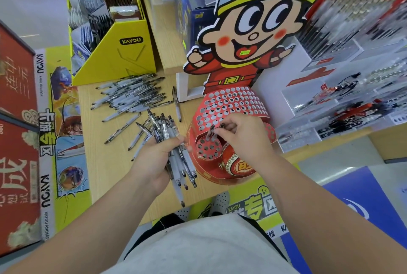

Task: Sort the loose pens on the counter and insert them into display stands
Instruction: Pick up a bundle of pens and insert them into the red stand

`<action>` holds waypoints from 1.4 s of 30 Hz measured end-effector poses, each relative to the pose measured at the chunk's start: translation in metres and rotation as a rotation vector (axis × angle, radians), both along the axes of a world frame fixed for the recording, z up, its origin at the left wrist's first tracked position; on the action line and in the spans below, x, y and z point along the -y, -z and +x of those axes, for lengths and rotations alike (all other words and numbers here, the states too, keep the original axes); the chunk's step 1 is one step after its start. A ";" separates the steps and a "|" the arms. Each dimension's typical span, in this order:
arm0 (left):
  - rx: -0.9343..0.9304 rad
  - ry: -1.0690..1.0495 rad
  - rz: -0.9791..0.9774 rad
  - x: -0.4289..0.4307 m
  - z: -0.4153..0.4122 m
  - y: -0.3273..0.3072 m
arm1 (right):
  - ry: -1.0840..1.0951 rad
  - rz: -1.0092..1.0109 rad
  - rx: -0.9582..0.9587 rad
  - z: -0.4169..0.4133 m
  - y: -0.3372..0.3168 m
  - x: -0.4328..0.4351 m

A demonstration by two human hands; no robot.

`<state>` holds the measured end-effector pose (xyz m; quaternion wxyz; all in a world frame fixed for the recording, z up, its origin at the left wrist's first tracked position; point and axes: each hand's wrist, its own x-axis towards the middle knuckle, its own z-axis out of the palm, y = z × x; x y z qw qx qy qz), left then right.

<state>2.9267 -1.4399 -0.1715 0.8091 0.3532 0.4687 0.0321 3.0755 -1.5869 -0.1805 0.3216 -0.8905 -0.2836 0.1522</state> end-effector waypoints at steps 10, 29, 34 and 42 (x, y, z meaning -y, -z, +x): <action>0.031 0.016 -0.008 0.000 0.001 -0.005 | -0.080 -0.113 -0.011 -0.001 -0.003 0.003; 0.229 0.339 0.090 -0.006 -0.003 -0.019 | 0.077 0.167 -0.272 -0.022 -0.053 -0.010; 0.276 0.421 0.124 0.002 0.001 -0.025 | 0.104 0.244 -0.532 -0.035 -0.055 -0.020; 0.249 0.405 0.114 -0.003 0.000 -0.019 | 0.120 0.371 -0.665 -0.025 -0.057 -0.010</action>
